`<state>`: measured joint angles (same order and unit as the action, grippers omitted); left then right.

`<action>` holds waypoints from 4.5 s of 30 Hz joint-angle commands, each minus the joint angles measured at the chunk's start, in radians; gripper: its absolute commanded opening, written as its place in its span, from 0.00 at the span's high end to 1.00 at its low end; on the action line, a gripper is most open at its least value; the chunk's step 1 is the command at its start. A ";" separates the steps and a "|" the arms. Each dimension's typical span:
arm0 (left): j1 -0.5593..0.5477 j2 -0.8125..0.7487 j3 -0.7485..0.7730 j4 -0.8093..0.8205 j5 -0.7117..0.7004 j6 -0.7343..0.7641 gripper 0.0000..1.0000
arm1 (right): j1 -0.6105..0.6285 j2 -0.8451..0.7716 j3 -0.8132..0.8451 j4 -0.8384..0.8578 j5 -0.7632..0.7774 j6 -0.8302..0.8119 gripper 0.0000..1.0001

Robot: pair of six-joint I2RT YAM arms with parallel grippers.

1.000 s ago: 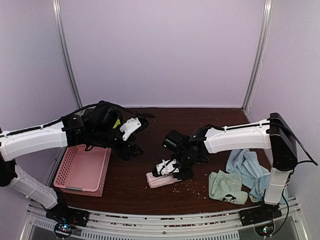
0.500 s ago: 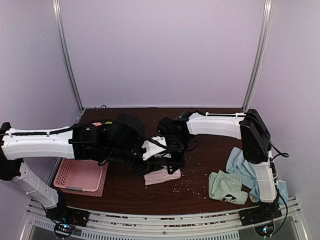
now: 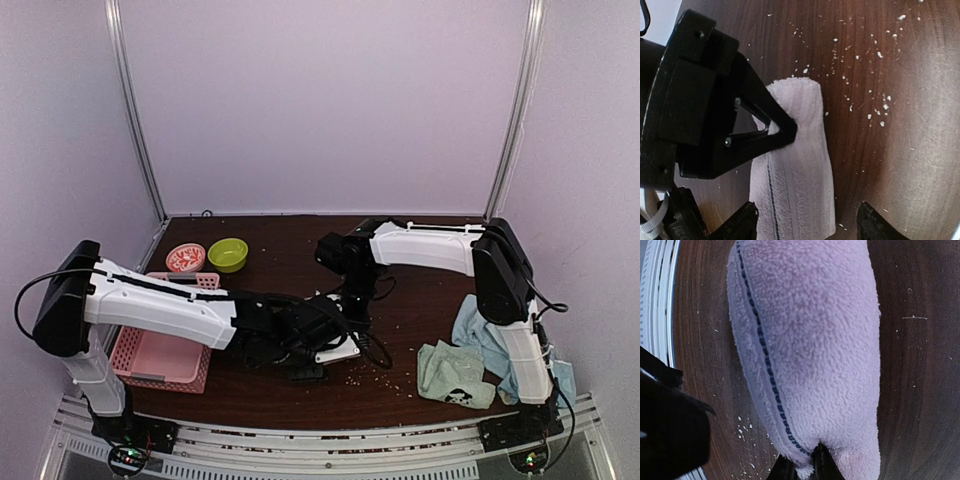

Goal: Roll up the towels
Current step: Roll the towel at the center of the board, then pick up the towel from the center of the board, then move the bin to the corner of the board.

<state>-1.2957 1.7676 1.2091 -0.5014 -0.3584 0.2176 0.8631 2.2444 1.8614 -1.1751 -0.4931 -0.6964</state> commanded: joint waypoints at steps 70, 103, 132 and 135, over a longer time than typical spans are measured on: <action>0.648 -0.751 -0.461 0.274 0.009 0.638 1.00 | -0.358 -0.463 -0.343 -0.026 -0.497 -0.236 0.42; 1.140 -0.566 -0.639 0.368 0.342 0.898 1.00 | -0.358 -0.462 -0.343 -0.182 -0.596 -0.399 0.43; 1.181 -0.398 -0.600 0.543 0.285 0.897 0.67 | -0.357 -0.446 -0.352 -0.184 -0.588 -0.400 0.42; 1.182 -0.472 -0.661 0.544 0.290 0.909 0.60 | -0.354 -0.450 -0.353 -0.183 -0.592 -0.400 0.42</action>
<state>-0.1230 1.3891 0.5903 0.0551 -0.0883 1.1549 0.5087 1.8053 1.5158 -1.3407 -1.0702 -1.0782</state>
